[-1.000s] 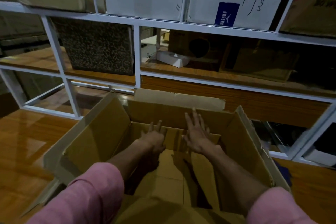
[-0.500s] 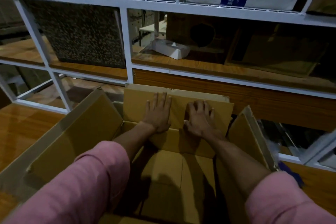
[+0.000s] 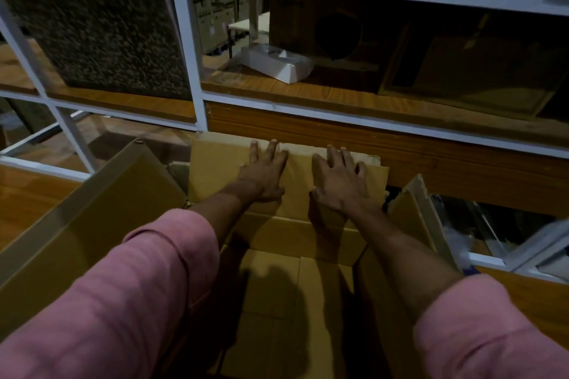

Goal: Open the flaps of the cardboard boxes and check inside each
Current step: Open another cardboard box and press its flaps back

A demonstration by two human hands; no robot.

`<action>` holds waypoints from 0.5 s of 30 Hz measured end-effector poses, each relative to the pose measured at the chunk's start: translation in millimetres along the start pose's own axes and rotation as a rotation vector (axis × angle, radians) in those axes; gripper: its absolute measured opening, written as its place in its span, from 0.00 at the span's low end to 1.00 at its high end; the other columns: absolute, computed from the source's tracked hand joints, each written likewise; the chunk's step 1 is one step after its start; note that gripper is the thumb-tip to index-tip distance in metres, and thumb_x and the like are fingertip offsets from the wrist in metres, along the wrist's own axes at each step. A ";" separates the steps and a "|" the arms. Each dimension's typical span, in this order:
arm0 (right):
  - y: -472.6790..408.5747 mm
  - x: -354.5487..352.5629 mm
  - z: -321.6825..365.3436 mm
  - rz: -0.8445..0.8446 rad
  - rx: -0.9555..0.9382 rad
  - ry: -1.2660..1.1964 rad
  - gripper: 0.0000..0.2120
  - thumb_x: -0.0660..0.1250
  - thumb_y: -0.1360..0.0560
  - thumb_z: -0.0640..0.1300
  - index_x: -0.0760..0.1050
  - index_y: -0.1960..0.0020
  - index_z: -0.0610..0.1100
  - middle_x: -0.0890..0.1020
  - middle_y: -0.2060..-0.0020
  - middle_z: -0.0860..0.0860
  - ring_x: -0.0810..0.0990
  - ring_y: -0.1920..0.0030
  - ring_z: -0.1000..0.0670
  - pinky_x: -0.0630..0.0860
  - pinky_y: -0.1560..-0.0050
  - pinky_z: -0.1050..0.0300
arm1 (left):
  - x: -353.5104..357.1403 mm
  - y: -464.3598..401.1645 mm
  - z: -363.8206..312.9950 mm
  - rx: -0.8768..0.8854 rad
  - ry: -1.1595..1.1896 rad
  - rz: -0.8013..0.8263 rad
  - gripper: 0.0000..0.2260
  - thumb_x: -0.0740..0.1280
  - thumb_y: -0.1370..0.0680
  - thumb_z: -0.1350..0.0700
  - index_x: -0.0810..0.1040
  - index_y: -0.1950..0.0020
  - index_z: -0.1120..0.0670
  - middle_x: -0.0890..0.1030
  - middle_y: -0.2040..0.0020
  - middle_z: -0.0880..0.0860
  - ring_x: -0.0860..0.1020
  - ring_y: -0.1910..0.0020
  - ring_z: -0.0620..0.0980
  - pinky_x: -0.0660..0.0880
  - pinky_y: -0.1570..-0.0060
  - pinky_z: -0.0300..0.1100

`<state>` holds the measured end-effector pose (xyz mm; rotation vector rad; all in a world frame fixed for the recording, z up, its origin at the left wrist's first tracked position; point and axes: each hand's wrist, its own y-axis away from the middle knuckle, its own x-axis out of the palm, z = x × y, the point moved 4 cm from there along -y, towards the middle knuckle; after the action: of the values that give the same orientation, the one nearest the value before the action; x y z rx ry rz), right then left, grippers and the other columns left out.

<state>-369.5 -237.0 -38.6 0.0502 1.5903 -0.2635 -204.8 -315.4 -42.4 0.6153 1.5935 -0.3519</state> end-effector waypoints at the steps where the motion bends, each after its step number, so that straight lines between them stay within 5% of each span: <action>1: 0.4 2.0 1.4 0.019 0.007 0.005 0.37 0.67 0.24 0.58 0.51 0.22 0.54 0.49 0.20 0.45 0.45 0.21 0.38 0.52 0.27 0.31 | 3.0 -0.9 0.2 0.000 0.000 0.019 0.45 0.69 0.21 0.45 0.39 0.17 0.47 0.34 0.18 0.51 0.32 0.22 0.66 0.56 0.26 0.71; 7: 10.0 25.4 5.2 0.108 0.007 0.011 0.40 0.65 0.23 0.59 0.45 0.20 0.54 0.45 0.19 0.45 0.43 0.20 0.38 0.50 0.26 0.30 | 28.0 3.2 -4.1 -0.026 -0.074 0.103 0.52 0.72 0.24 0.45 0.33 0.19 0.50 0.29 0.20 0.53 0.31 0.23 0.68 0.55 0.27 0.72; 15: 32.1 25.0 14.4 0.034 0.032 0.003 0.38 0.62 0.20 0.54 0.41 0.19 0.50 0.41 0.20 0.44 0.40 0.21 0.36 0.48 0.27 0.28 | 51.8 30.3 7.7 0.103 -0.156 -0.102 0.46 0.67 0.21 0.50 0.34 0.18 0.50 0.26 0.21 0.56 0.31 0.23 0.67 0.48 0.24 0.69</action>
<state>-350.2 -212.0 -68.0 0.1018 1.5871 -0.2624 -182.4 -286.0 -90.3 0.5717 1.4668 -0.5483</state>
